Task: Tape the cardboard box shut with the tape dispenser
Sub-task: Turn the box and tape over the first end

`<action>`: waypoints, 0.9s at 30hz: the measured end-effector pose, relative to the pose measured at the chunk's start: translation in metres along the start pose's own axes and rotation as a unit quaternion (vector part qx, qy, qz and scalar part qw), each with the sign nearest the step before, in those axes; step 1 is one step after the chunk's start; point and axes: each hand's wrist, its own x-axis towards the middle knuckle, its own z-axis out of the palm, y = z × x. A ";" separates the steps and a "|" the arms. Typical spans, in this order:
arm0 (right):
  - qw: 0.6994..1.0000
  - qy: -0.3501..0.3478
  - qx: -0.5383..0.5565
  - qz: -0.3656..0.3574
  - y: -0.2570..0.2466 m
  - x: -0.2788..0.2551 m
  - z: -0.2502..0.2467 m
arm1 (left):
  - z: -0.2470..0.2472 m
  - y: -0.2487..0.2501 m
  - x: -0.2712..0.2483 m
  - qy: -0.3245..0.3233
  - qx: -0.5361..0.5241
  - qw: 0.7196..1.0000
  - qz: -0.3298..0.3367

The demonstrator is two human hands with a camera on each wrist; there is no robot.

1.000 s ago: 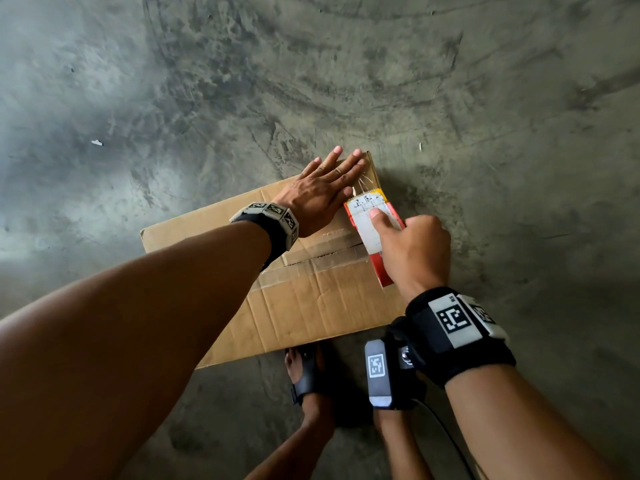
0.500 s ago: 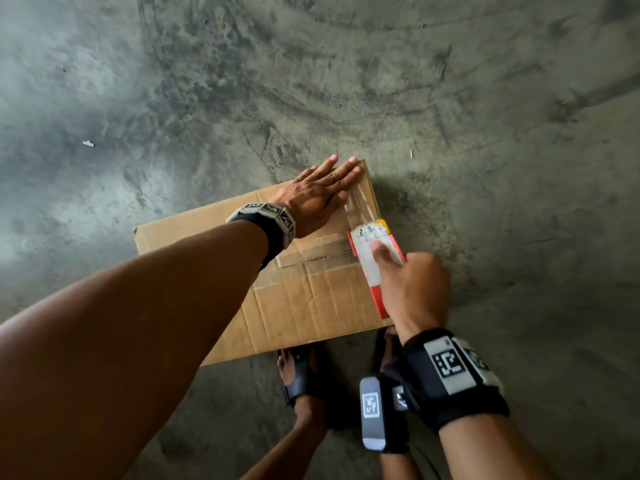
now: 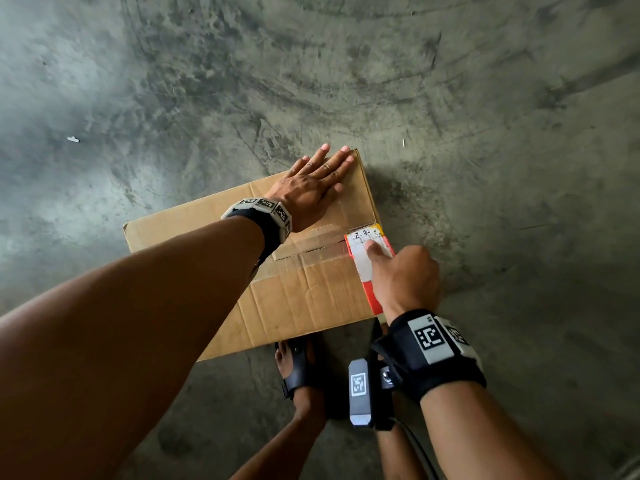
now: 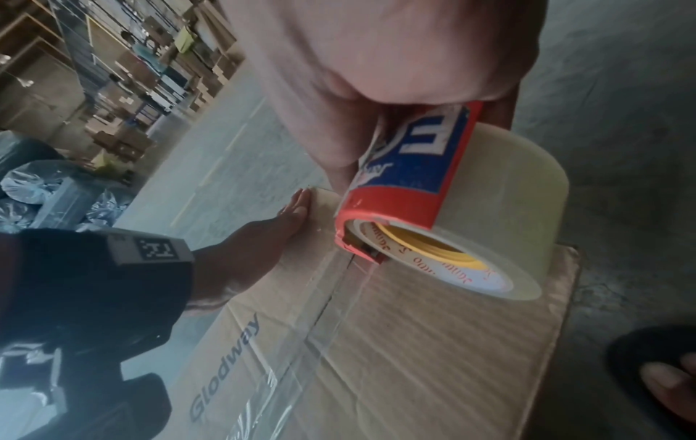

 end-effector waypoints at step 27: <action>1.000 0.015 -0.008 -0.013 0.013 -0.014 -0.001 | 0.041 0.045 0.002 0.045 0.038 0.996 -0.061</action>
